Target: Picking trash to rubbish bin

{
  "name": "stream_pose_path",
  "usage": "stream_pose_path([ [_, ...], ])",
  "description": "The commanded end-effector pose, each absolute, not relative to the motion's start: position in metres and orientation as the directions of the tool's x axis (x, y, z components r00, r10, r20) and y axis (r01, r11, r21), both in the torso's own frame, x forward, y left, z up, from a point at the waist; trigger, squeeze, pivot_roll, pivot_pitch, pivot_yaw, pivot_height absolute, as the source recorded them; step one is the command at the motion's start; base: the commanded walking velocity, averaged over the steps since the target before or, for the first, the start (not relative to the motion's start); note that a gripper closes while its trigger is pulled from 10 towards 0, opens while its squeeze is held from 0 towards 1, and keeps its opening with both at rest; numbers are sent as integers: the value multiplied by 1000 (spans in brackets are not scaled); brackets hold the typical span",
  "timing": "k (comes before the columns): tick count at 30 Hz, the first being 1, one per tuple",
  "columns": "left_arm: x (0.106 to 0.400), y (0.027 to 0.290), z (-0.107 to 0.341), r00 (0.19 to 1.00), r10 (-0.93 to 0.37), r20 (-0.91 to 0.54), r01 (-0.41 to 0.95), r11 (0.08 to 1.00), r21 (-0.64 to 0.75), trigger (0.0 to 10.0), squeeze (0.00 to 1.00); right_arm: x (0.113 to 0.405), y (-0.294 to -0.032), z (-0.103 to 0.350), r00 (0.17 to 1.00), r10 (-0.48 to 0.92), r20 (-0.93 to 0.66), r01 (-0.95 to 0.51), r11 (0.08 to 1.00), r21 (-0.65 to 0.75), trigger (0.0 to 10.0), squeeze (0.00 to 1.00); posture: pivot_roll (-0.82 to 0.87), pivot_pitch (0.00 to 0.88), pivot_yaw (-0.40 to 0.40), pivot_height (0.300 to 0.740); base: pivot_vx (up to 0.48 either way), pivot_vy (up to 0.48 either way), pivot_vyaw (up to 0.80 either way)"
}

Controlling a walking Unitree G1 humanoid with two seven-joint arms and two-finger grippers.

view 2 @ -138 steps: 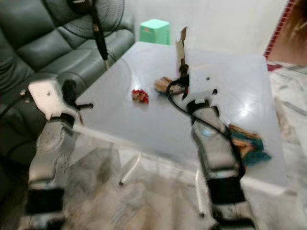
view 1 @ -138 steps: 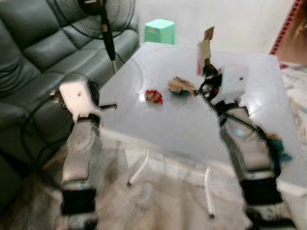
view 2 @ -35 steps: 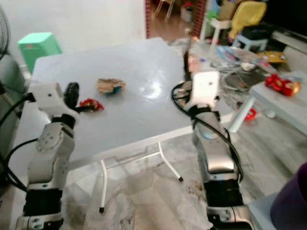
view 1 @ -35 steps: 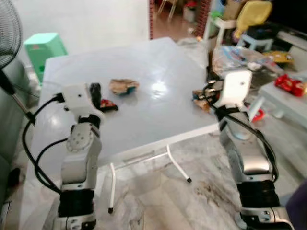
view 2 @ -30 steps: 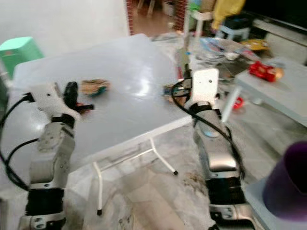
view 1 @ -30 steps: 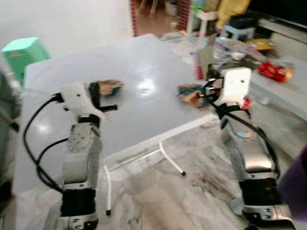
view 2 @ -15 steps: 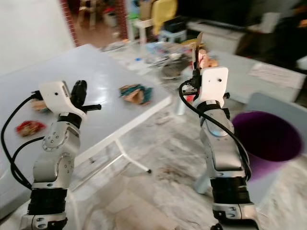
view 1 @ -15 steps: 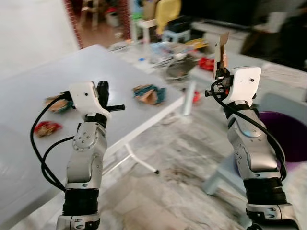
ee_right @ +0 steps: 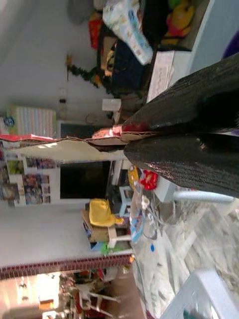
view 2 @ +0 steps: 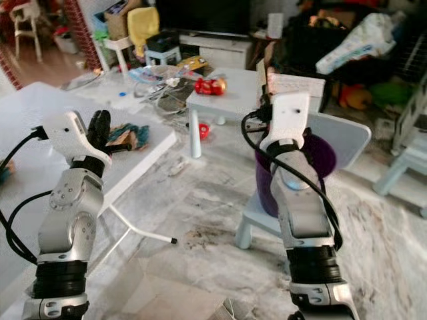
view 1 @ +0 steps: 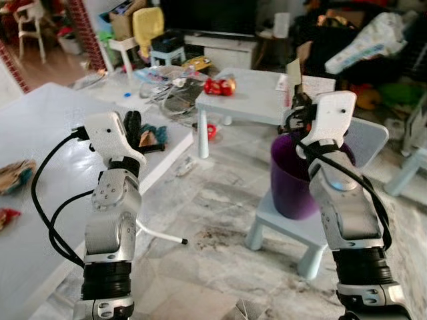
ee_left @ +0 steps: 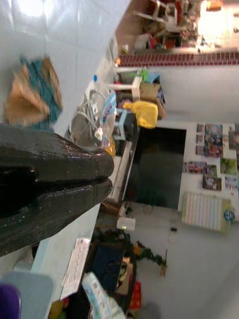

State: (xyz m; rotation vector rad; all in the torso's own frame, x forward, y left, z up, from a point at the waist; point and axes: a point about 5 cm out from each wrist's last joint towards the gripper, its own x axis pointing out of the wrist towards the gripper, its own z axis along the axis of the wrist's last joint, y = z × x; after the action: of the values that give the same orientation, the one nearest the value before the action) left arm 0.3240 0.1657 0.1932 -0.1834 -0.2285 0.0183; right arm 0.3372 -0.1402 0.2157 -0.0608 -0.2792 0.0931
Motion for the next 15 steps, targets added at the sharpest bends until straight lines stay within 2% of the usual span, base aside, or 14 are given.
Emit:
stream_pose_path([
  [1,324,161,194,974,19,226,24,983,-183,10000,0,337,-144,218,957,87,277,-68,995,-78,10000,0,-44,7,63,740,0,0,-800],
  [11,324,157,193,975,-6,224,47,982,-181,10000,0,336,-146,217,959,79,271,-58,995,-85,10000,0,-49,13,63,740,0,0,-800],
  [15,323,156,193,973,-15,228,57,982,-180,10000,0,336,-146,217,958,81,275,-59,995,-85,10000,0,-50,14,64,740,0,0,0],
])
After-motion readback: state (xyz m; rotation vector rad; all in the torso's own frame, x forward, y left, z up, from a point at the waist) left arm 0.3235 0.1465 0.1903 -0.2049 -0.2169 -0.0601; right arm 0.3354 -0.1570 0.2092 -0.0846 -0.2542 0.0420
